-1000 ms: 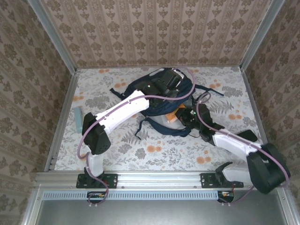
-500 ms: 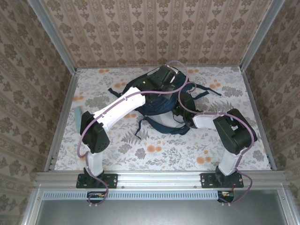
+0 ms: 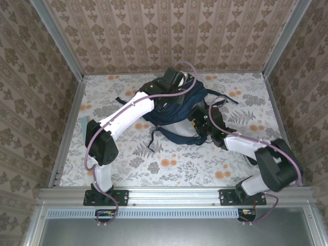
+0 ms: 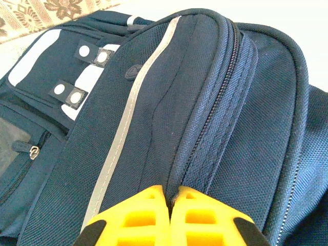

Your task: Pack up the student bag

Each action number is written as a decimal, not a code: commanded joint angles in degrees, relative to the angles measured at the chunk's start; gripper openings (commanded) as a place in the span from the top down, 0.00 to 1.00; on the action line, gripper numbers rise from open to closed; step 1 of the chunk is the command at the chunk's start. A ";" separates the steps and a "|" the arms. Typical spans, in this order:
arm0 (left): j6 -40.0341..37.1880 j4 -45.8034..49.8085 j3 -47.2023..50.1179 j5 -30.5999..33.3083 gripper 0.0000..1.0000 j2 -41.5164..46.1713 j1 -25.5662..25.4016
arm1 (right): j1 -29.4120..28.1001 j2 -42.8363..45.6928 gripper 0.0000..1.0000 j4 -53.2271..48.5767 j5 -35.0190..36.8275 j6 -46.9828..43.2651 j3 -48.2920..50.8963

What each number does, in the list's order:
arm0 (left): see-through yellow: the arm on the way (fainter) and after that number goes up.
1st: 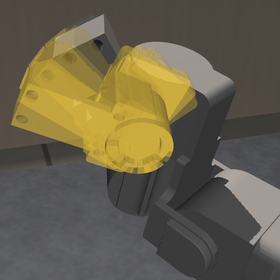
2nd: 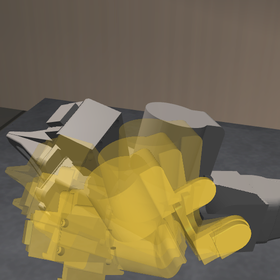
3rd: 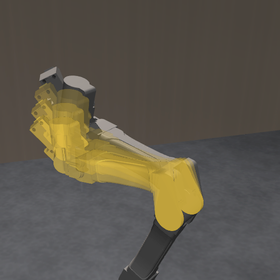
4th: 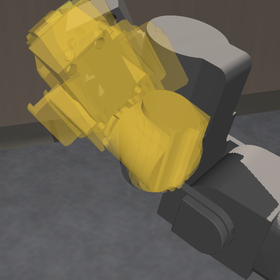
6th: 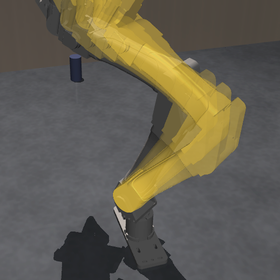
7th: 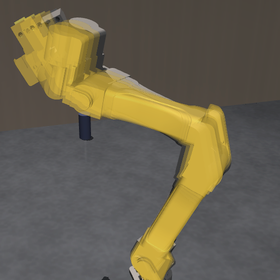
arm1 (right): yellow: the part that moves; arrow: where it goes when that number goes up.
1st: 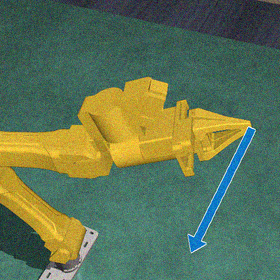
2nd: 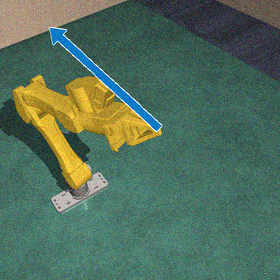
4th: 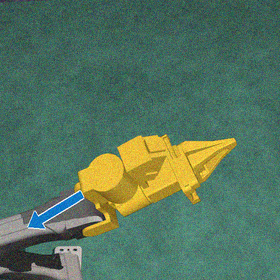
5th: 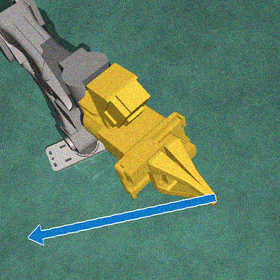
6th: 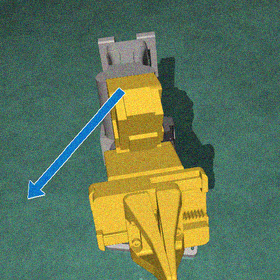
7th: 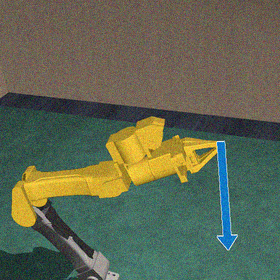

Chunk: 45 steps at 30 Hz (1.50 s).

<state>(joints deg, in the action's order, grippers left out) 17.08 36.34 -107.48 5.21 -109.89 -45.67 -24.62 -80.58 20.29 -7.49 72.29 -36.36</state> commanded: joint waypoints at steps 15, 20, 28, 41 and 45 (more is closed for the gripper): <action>3.31 -0.56 5.24 -13.46 0.34 3.70 6.39 | 0.53 33.14 0.23 -46.60 11.79 -11.01 0.07; 4.09 -2.93 21.18 -13.68 0.23 13.51 10.43 | 0.21 28.36 0.19 -46.89 7.42 -15.24 -3.78; -0.87 -7.10 45.57 -16.72 0.27 25.91 15.48 | -2.92 17.61 0.20 -42.05 4.63 -14.61 -8.97; -5.99 -12.77 48.17 -20.76 0.67 16.87 15.70 | -5.87 10.53 0.21 -40.38 3.79 -13.57 -12.43; -5.97 -13.28 46.58 -22.94 0.68 13.58 15.61 | -6.05 10.53 0.21 -40.23 3.96 -12.91 -11.63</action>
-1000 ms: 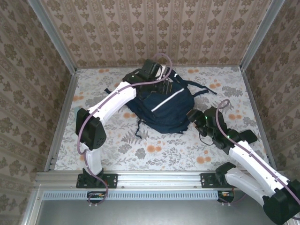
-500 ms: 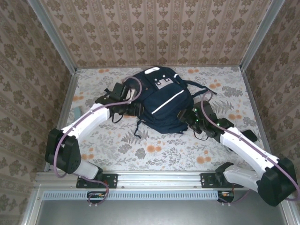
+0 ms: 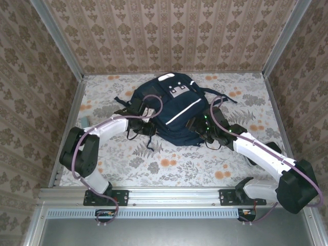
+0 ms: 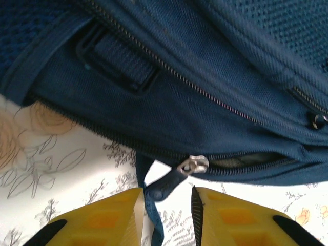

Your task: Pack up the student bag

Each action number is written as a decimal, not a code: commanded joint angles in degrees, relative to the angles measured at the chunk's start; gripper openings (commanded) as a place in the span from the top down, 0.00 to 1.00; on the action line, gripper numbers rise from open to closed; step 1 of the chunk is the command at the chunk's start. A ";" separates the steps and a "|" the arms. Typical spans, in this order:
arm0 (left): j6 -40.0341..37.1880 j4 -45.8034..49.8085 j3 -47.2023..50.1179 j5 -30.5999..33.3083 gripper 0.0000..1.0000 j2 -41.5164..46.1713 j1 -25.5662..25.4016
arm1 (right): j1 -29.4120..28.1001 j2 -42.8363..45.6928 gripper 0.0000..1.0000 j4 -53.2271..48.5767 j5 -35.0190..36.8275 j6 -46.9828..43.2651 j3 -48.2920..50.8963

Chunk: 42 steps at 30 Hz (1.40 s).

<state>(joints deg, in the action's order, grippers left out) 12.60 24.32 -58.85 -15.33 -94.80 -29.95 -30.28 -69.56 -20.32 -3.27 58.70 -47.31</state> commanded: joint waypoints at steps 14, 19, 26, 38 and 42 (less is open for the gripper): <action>-2.14 1.63 -5.58 -4.32 0.62 -7.43 -0.12 | -0.39 -0.35 0.22 0.02 -0.08 1.14 0.02; -2.58 3.86 -5.24 -6.01 0.63 -6.18 -0.19 | -0.46 -0.22 0.22 -0.08 -0.07 1.29 0.14; -1.72 3.47 -2.01 -7.87 0.69 -3.14 -0.38 | -0.54 -0.21 0.22 0.14 0.01 1.77 0.55; 0.67 3.32 -1.84 -3.98 0.62 0.05 -0.54 | -0.83 -0.29 0.22 0.05 0.02 1.86 0.64; 1.02 2.40 -1.37 -5.38 0.62 0.60 -0.72 | -0.83 -0.49 0.22 0.24 0.02 1.83 0.71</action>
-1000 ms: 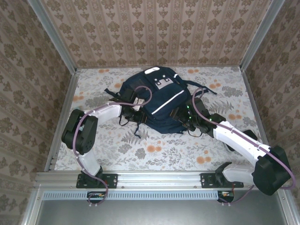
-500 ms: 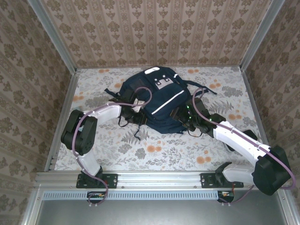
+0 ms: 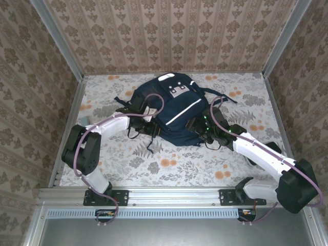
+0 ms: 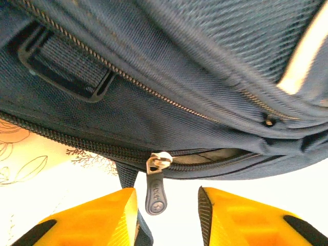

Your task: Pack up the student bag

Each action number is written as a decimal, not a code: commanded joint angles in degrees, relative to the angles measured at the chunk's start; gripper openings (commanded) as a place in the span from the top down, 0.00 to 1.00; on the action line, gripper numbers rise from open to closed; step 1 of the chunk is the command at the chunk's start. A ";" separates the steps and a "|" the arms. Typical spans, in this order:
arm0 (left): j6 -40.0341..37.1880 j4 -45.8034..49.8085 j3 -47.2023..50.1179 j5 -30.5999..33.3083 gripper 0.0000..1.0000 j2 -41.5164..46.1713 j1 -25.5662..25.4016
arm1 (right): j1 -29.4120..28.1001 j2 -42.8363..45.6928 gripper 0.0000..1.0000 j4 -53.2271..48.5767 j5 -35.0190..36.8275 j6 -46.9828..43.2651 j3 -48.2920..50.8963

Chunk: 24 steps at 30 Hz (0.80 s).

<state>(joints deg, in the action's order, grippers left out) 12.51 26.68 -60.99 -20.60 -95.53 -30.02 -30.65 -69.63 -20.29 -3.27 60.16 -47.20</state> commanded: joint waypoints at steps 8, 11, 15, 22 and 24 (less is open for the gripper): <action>1.92 0.48 0.36 1.67 0.68 -3.17 -1.05 | -0.50 -0.60 0.22 0.14 -0.20 0.17 0.33; 1.86 1.37 -0.68 1.44 0.69 -5.00 -1.12 | -0.46 -0.60 0.22 0.02 -0.04 0.01 0.35; 1.83 2.24 -1.58 1.44 0.68 -6.84 -1.18 | -0.46 -0.86 0.22 0.47 -0.25 -0.03 0.58; 1.90 1.20 -1.51 -0.36 0.74 -6.80 -1.35 | -0.54 -3.25 0.23 -1.21 -0.63 -0.74 0.02; 1.97 0.76 -1.36 -0.73 0.75 -6.64 -1.36 | -0.57 -4.04 0.23 -2.84 0.17 -1.08 -0.12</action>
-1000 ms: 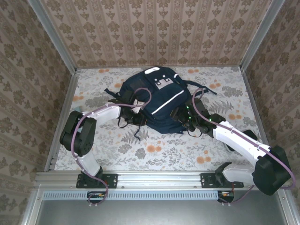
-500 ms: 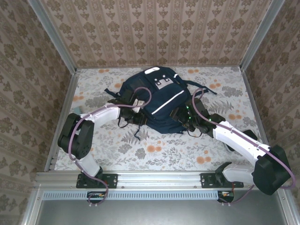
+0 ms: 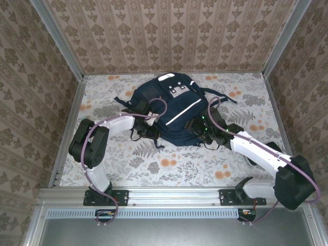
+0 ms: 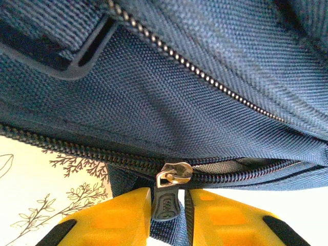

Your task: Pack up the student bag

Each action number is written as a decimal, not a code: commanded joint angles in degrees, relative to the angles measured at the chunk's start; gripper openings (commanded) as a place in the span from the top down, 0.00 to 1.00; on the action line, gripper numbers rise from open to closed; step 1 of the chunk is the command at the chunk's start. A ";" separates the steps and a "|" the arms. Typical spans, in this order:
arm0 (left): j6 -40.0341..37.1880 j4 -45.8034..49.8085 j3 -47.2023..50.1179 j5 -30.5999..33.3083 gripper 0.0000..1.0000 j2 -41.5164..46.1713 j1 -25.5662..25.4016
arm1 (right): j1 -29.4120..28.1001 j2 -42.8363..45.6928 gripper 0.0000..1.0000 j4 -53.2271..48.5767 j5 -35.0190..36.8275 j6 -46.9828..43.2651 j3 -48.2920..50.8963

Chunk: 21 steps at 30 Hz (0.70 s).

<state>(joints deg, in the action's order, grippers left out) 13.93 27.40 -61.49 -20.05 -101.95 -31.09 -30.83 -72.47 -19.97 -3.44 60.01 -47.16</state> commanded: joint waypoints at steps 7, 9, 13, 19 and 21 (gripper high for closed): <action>0.21 -1.16 -0.29 -1.83 0.83 0.29 -0.55 | -0.37 -2.74 0.23 -5.03 1.46 -0.86 0.90; 0.13 -1.42 -0.14 -1.49 0.87 0.84 -0.64 | -0.38 -3.15 0.23 -5.59 1.90 -0.55 1.18; -0.02 -1.38 0.46 -1.26 0.93 2.61 -0.81 | -0.37 -4.43 0.24 -5.29 2.65 -0.09 1.96; -0.11 -1.23 1.74 -1.26 0.98 5.99 -2.06 | -0.74 -8.30 0.26 -3.10 1.41 0.28 1.90; 0.32 -1.09 2.16 -1.11 1.00 6.98 -2.93 | -0.96 -9.55 0.27 -2.33 1.18 0.35 1.89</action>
<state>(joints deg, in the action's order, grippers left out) 14.13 26.48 -60.18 -20.47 -97.80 -32.60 -31.20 -80.14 -22.70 -2.57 60.03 -45.89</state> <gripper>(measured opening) 0.063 0.731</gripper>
